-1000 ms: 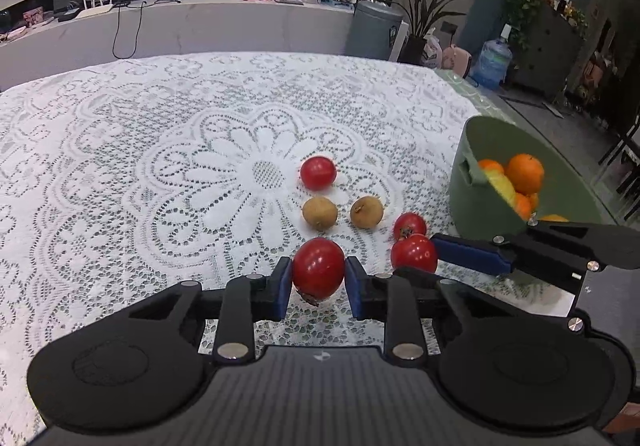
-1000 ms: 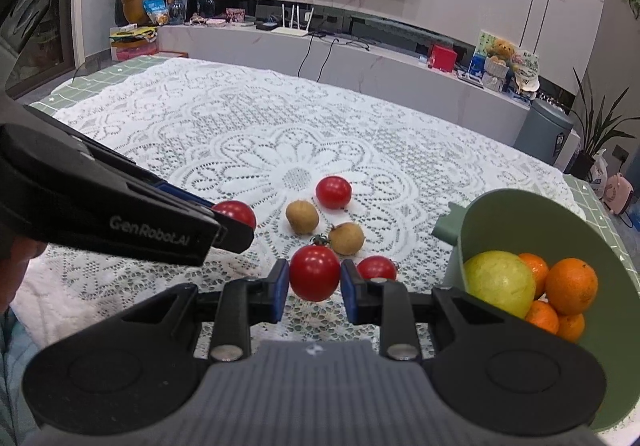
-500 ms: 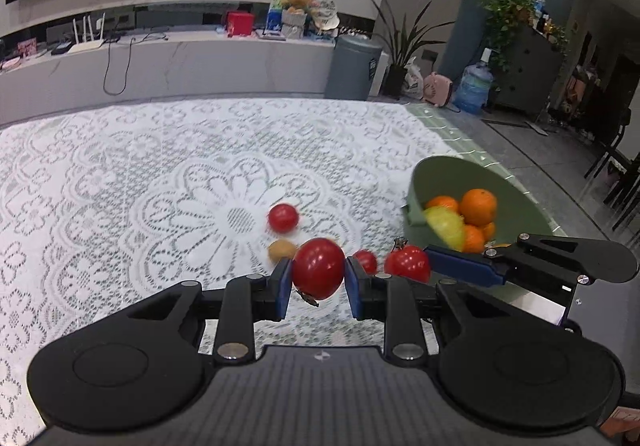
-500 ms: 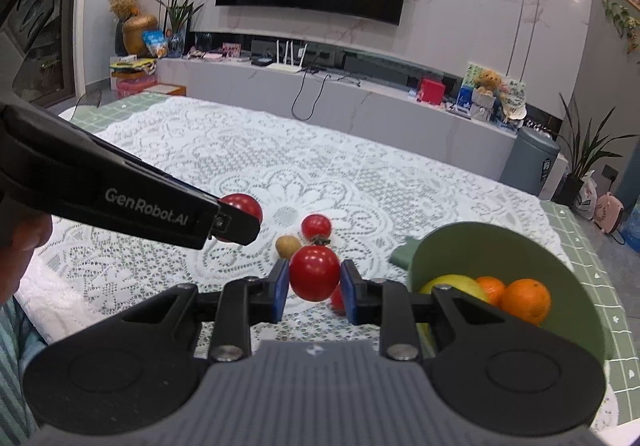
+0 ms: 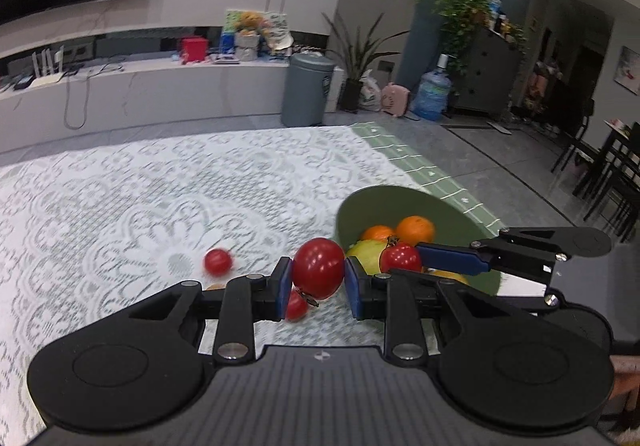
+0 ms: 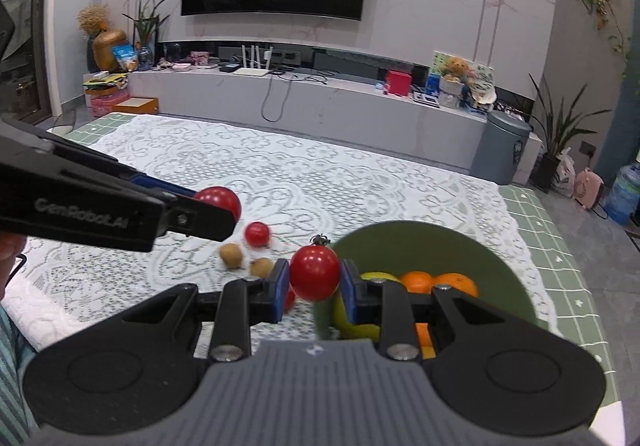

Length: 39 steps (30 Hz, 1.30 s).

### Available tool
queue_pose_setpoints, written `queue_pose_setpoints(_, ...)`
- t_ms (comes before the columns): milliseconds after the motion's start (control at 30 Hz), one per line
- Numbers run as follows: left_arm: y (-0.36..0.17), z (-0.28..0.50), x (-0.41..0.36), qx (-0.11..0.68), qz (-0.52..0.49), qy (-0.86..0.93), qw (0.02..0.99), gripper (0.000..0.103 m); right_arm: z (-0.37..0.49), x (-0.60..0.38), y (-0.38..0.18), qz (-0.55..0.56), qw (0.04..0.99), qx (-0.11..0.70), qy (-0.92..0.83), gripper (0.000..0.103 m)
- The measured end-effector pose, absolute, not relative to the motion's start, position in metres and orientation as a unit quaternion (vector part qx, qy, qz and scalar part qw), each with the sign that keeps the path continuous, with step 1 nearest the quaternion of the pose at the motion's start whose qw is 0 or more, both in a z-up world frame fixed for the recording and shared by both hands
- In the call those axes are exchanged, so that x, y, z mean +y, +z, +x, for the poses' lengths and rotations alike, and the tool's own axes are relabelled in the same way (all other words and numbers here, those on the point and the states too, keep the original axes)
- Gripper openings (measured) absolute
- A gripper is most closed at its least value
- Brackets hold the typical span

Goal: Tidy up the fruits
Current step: 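Carry both red tomatoes over the green colander with both tools, then lower both tomatoes into the colander and open both tools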

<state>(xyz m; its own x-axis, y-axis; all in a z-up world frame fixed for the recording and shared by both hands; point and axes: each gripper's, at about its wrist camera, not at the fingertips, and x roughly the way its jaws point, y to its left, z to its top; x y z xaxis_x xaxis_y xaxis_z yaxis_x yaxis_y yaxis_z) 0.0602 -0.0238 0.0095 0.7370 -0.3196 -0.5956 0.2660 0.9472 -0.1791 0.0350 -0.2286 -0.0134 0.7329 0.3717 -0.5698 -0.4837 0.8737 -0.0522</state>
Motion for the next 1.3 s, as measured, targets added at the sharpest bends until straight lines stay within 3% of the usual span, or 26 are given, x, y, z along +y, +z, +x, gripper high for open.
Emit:
queue_pose_setpoints(400,0.010,0.085,-0.067,0.339,-0.015,-0.210,0.917,0.031,0.060,-0.268,-0.010,-0.115,0.907,0.343,0.215,0.024)
queue_pose_setpoints(933,-0.023,0.121,-0.103,0.422,0.008,-0.239,0.874,0.031,0.096,-0.290,-0.033,-0.146,0.867,0.423,0.219,0.024)
queue_pose_setpoints(1300,-0.041,0.132,-0.110,0.461,0.022,-0.237,0.855,0.031,0.112,-0.289,-0.035,-0.149,0.863,0.427,0.226,0.024)
